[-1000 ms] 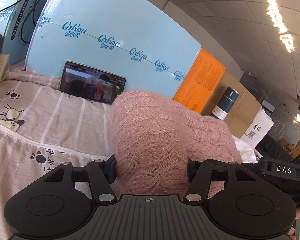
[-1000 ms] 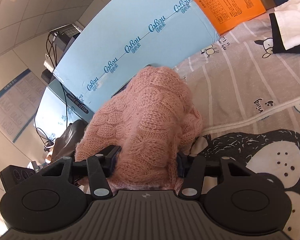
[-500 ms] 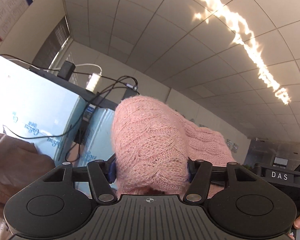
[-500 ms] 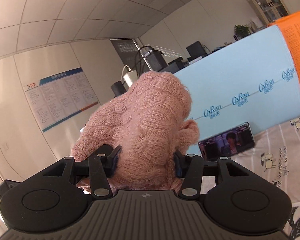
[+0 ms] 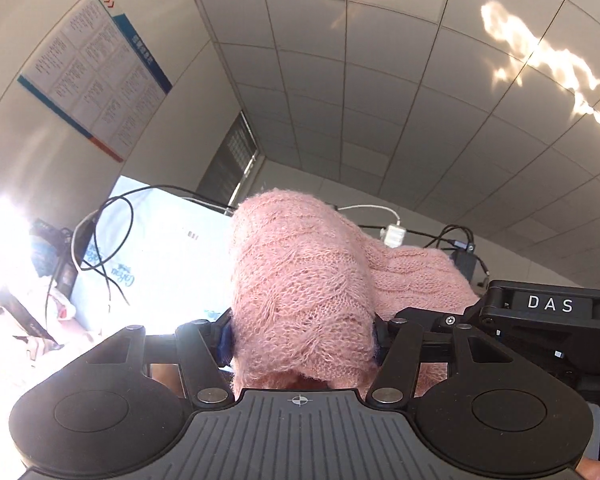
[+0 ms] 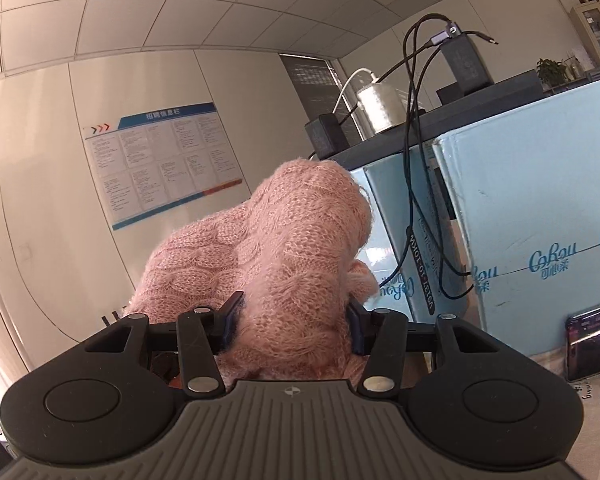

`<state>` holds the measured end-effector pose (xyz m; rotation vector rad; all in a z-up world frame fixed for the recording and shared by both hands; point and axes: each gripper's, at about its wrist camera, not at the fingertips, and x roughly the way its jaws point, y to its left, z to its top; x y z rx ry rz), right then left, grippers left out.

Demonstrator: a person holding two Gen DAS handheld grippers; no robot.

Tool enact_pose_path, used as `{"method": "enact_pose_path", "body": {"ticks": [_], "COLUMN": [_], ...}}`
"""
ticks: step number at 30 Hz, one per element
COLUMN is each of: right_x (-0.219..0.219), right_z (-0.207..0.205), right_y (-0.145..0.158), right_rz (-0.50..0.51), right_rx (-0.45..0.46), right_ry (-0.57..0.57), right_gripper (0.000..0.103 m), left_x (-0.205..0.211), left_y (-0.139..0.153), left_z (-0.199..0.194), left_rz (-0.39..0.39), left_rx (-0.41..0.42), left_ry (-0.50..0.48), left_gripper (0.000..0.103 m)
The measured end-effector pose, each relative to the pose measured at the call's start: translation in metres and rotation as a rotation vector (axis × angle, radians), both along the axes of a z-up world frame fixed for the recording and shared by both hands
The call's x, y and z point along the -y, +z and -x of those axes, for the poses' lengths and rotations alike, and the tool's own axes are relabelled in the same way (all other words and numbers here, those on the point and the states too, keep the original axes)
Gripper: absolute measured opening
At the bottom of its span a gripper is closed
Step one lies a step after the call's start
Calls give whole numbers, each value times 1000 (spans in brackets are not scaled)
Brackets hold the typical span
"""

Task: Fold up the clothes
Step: 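Lift the folded sweater with both tools and carry it toward the shelf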

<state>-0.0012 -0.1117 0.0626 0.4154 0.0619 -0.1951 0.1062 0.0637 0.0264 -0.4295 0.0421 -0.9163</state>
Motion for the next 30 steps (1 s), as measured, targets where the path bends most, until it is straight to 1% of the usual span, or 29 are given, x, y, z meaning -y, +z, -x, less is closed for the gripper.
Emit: {"method": "enact_pose_path", "body": {"ticks": [2, 3, 4, 6, 10, 11, 12, 13, 14, 16, 17, 18, 20, 23, 25, 26, 28, 30], "right_x": [-2, -1, 3, 12, 35, 42, 46, 49, 53, 58, 61, 61, 63, 59, 58, 60, 68, 73], "right_z": [-25, -36, -42, -55, -67, -69, -70, -72, -73, -74, -74, -74, -75, -79, -84, -86, -88, -88], "right_y": [-9, -15, -20, -33, -62, -70, -73, -75, -78, -83, -85, -87, -90, -93, -98, -101, -109, -114], "right_rz": [18, 5, -18, -77, -160, -179, -171, -163, -154, -142, -143, -141, -137, -109, -97, -112, -179, -225], "right_rx": [-6, -4, -3, -5, -48, -65, -86, -106, -127, -154, -167, -172, -183, -212, -248, -260, -277, -281], "right_ry": [21, 21, 15, 1, 2, 7, 8, 9, 10, 4, 2, 0, -3, -17, -29, -36, -26, -22], "right_gripper": [49, 50, 51, 55, 57, 59, 60, 60, 64, 72, 79, 83, 86, 89, 91, 92, 93, 97], "left_x": [0, 1, 1, 2, 13, 16, 19, 22, 24, 28, 27, 27, 28, 34, 39, 41, 45, 49], "left_y": [-4, -6, -8, -12, -22, -25, -28, -30, -31, -33, -35, -36, -38, -42, -47, -48, -48, -50], "left_z": [-7, -10, -14, -17, -17, -17, -17, -19, -22, -29, -30, -30, -33, -41, -48, -49, -52, -52], "left_rz": [-16, -25, -33, -74, -168, -189, -211, -230, -247, -271, -276, -280, -299, -350, -378, -389, -411, -438], "left_rx": [-42, -62, -83, -111, -129, -128, -128, -139, -150, -172, -179, -186, -201, -233, -258, -259, -261, -254], "left_ry": [11, 16, 22, 24, 51, 64, 82, 96, 110, 133, 143, 156, 177, 205, 210, 212, 218, 227], "left_gripper": [57, 57, 57, 57, 58, 59, 61, 67, 73, 80, 85, 88, 95, 101, 103, 103, 103, 103]}}
